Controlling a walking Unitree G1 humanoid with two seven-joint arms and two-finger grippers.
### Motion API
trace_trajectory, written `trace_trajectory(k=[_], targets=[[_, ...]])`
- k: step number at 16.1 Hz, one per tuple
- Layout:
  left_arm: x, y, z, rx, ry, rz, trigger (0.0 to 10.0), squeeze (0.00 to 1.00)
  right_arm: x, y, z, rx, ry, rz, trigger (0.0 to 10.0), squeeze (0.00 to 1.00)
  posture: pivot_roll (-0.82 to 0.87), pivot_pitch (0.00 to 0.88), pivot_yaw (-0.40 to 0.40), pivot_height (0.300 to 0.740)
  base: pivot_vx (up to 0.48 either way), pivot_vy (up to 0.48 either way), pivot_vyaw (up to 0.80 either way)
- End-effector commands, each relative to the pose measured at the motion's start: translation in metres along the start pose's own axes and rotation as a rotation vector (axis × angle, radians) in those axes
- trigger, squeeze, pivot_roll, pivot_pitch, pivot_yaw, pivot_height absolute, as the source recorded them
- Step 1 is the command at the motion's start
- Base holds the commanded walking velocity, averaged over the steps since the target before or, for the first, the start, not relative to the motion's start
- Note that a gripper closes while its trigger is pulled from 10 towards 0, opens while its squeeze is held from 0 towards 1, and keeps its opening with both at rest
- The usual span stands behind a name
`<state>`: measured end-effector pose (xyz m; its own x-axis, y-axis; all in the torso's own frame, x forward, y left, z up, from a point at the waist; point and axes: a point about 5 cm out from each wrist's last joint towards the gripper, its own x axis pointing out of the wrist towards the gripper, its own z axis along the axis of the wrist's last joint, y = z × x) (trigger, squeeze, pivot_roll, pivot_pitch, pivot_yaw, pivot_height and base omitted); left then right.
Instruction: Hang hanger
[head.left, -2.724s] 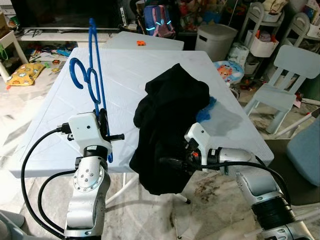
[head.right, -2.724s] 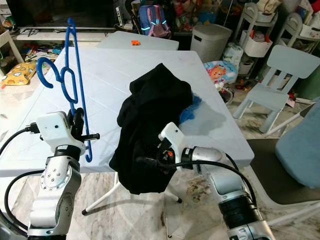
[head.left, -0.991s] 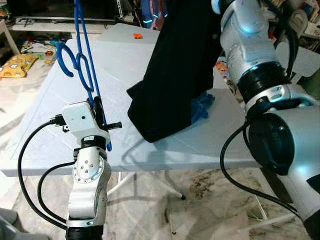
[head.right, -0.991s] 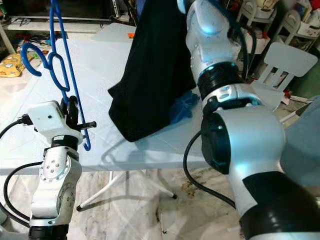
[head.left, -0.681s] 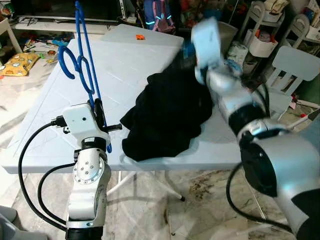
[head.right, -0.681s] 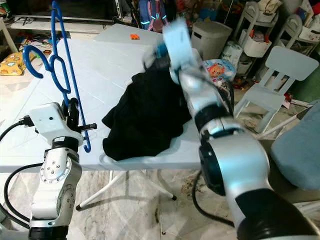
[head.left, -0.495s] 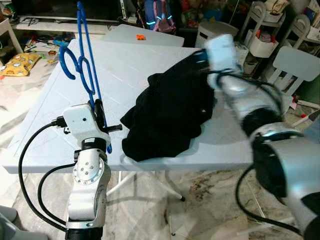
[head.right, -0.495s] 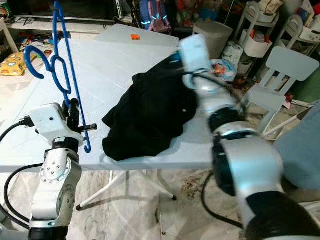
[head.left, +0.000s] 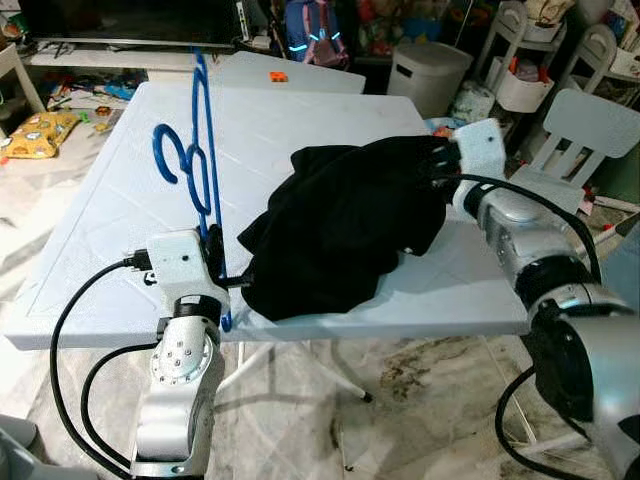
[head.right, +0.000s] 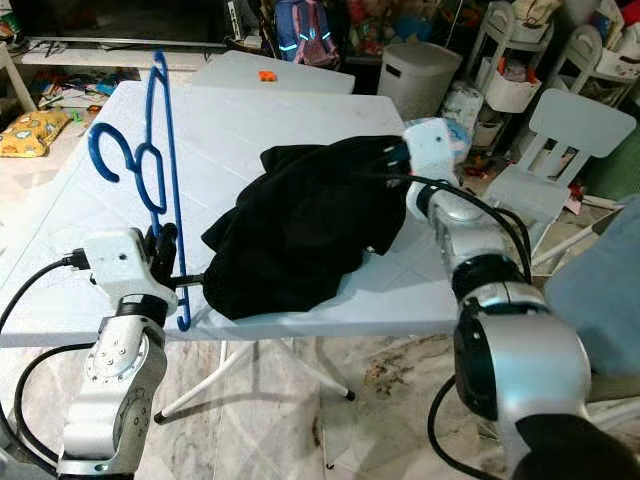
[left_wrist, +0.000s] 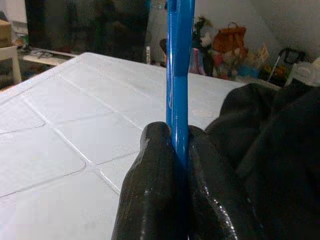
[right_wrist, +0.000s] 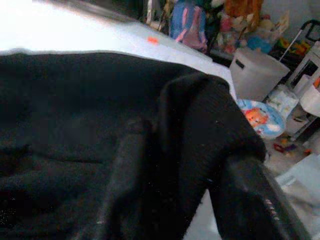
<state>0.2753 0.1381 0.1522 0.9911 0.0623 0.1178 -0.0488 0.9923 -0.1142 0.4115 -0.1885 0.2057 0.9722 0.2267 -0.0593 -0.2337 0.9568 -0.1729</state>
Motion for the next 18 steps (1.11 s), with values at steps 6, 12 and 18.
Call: trace_trajectory(k=[6, 12, 18], targets=[[-0.003, -0.01, 0.007, 0.016, 0.005, -0.046, 10.0, 0.0, -0.023, -0.017, -0.039, -0.014, 0.075, -0.05, 10.0, 1.0, -0.02, 0.0, -0.034, 0.74, 0.0, 0.0, 0.0], [-0.01, -0.01, 0.002, -0.054, 0.069, -0.091, 10.0, 0.0, -0.049, 0.002, -0.069, 0.129, 0.179, 0.158, 10.0, 1.0, -0.03, 0.0, -0.029, 0.74, 0.0, 0.0, 0.0], [-0.006, -0.011, 0.006, 0.0, 0.03, -0.093, 10.0, 0.0, -0.05, 0.015, -0.039, -0.06, 0.119, 0.398, 10.0, 1.0, -0.02, 0.0, -0.04, 0.74, 0.0, 0.0, 0.0]])
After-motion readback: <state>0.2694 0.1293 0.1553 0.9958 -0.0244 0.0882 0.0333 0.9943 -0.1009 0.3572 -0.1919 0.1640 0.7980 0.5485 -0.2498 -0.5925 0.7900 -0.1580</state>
